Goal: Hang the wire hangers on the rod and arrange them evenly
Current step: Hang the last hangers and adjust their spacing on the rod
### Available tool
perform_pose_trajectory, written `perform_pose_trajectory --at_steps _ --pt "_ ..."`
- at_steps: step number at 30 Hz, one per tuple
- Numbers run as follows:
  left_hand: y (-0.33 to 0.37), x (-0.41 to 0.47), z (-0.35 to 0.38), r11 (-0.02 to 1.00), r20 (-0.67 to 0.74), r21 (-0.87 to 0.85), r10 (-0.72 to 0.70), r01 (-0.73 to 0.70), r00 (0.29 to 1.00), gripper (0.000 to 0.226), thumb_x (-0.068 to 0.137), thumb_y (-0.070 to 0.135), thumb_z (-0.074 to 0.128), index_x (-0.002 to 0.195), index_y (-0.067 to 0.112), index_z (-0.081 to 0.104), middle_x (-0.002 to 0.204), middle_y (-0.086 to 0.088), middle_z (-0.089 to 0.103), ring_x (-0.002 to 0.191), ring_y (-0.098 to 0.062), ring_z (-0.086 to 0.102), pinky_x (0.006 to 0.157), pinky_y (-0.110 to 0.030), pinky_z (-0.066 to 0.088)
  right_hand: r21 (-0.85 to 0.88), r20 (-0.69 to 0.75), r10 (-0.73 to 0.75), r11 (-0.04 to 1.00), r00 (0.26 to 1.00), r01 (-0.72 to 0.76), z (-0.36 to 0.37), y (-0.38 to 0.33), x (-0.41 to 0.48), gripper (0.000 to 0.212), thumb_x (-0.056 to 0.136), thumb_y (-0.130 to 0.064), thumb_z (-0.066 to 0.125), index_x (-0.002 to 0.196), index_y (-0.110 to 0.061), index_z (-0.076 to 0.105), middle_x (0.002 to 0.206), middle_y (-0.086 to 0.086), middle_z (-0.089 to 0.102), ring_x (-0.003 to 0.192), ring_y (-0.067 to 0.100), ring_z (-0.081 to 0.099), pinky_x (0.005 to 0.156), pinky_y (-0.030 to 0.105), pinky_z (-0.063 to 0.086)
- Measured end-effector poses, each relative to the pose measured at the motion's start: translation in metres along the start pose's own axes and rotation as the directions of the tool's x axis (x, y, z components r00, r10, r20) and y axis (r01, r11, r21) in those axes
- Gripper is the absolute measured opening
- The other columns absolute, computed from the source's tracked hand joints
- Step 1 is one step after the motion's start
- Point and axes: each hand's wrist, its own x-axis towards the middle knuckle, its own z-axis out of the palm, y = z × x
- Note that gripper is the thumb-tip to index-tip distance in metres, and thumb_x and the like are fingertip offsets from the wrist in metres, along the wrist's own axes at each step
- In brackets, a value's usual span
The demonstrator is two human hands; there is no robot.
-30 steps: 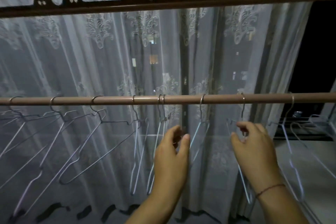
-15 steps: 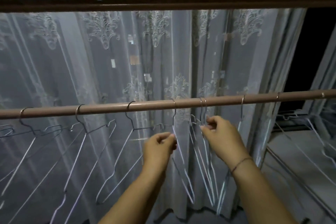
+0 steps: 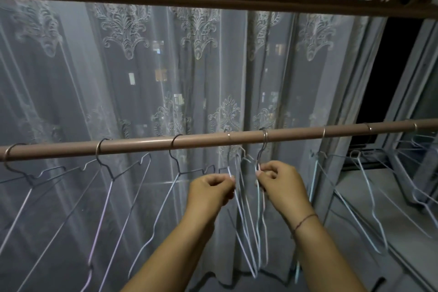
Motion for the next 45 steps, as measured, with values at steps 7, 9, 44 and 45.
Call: perform_pose_trajectory --at_steps 7,9,44,45 --pt "0.001 0.000 -0.026 0.996 -0.121 -0.014 0.083 -0.086 0.989 0.020 0.085 0.009 0.062 0.067 0.011 0.070 0.051 0.004 0.058 0.052 -0.010 0.050 0.054 -0.019 0.041 0.092 0.041 -0.027 0.996 0.999 0.023 -0.002 0.002 0.002 0.009 0.085 -0.012 0.058 0.080 -0.017 0.063 0.071 0.024 0.065 0.059 0.022 0.058 0.065 0.043 0.055" --pt "-0.002 0.000 -0.033 0.996 -0.155 -0.022 0.079 -0.083 0.985 0.018 0.085 0.008 0.063 0.069 0.012 0.070 0.053 0.003 0.060 0.054 -0.011 0.051 0.054 -0.020 0.041 0.117 0.073 -0.034 0.993 0.997 0.026 0.002 0.001 0.002 0.010 0.085 -0.011 0.058 0.076 -0.015 0.062 0.064 0.022 0.057 0.059 0.023 0.054 0.060 0.044 0.054" --pt "0.000 0.008 -0.066 0.996 -0.295 0.038 0.085 -0.077 0.952 0.021 0.087 0.007 0.060 0.068 0.011 0.068 0.053 0.001 0.061 0.059 -0.016 0.053 0.058 -0.022 0.044 -0.299 -0.109 -0.127 0.950 0.986 0.089 -0.011 -0.007 -0.004 0.031 0.087 -0.024 0.057 0.117 -0.016 0.056 0.119 0.003 0.049 0.116 0.022 0.046 0.095 0.034 0.045" --pt "0.001 0.008 -0.067 0.996 -0.301 0.036 0.085 -0.078 0.950 0.023 0.087 0.006 0.060 0.066 0.011 0.068 0.048 0.003 0.060 0.058 -0.016 0.053 0.057 -0.022 0.043 -0.291 -0.131 -0.160 0.950 0.978 0.116 -0.010 -0.010 -0.007 0.033 0.087 -0.023 0.057 0.118 -0.016 0.055 0.121 0.003 0.048 0.118 0.021 0.045 0.097 0.035 0.045"
